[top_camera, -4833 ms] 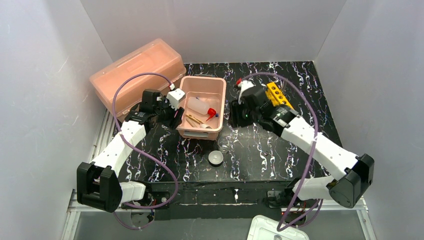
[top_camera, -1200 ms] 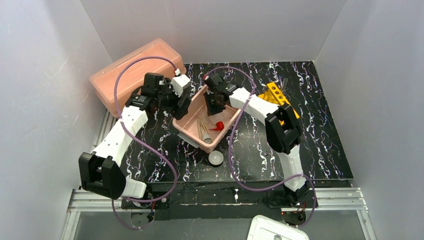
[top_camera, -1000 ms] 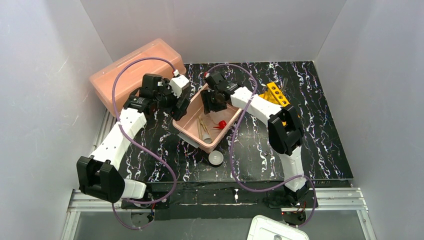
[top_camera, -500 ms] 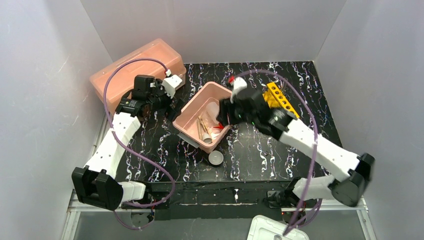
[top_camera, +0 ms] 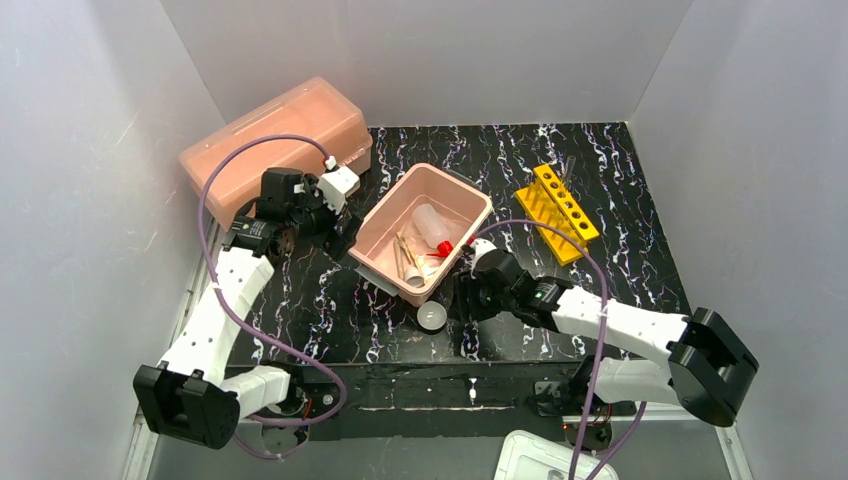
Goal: Organize the chemistry lab equipment
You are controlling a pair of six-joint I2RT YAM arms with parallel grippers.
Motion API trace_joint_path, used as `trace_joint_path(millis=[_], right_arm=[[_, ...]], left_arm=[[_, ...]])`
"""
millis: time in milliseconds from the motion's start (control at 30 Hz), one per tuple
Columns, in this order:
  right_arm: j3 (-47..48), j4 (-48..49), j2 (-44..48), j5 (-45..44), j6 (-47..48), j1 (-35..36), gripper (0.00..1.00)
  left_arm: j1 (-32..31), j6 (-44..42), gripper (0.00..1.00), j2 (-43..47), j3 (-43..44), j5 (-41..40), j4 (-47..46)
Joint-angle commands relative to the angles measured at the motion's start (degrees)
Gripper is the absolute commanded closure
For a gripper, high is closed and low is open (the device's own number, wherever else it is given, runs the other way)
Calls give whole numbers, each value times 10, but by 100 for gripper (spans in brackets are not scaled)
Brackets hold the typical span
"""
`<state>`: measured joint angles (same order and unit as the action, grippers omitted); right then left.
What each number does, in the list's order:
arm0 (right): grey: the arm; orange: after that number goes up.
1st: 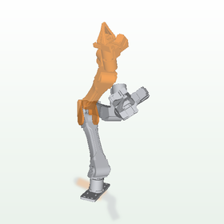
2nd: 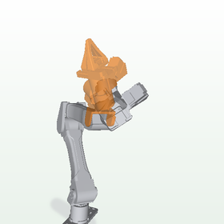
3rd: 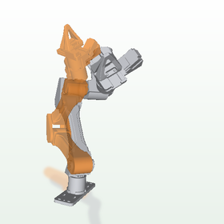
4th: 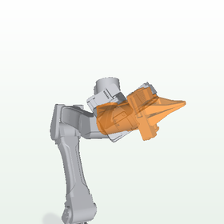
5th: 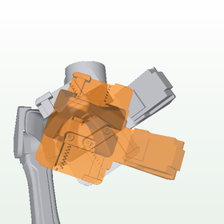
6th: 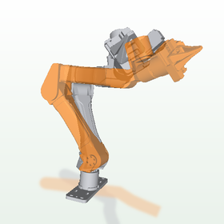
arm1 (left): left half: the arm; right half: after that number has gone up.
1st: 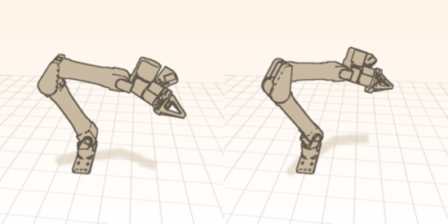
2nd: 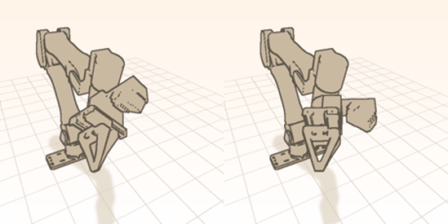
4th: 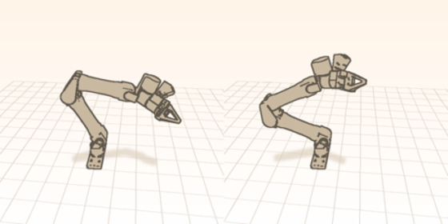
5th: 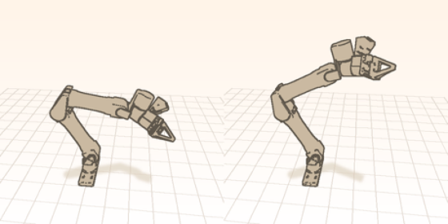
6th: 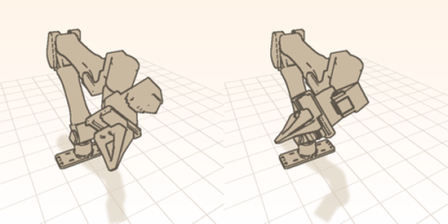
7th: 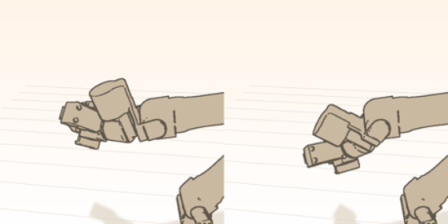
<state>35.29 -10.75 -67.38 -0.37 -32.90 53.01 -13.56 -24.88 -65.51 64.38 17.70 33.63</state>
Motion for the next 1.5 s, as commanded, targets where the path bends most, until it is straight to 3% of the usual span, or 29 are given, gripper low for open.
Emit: trace_joint_path(millis=[0, 333, 1033, 1133, 1267, 1467], right_arm=[[-5, 123, -40, 20, -26, 2, 42], [-26, 236, -116, 7, -54, 2, 47], [-84, 269, -130, -29, -89, 25, 56], [-80, 269, -135, -30, -90, 32, 62], [-76, 257, -120, -34, -87, 37, 80], [-67, 182, -40, -58, -75, 37, 98]], left_arm=[[4, -6, 2, 30, -14, -11, 21], [4, -9, 2, 36, -13, -6, 35], [4, 1, 2, 42, 1, -14, 36], [4, 5, 2, 43, 1, -20, 36], [4, 26, 2, 34, 15, -38, 35], [6, 69, 2, -1, 76, -75, 12]])
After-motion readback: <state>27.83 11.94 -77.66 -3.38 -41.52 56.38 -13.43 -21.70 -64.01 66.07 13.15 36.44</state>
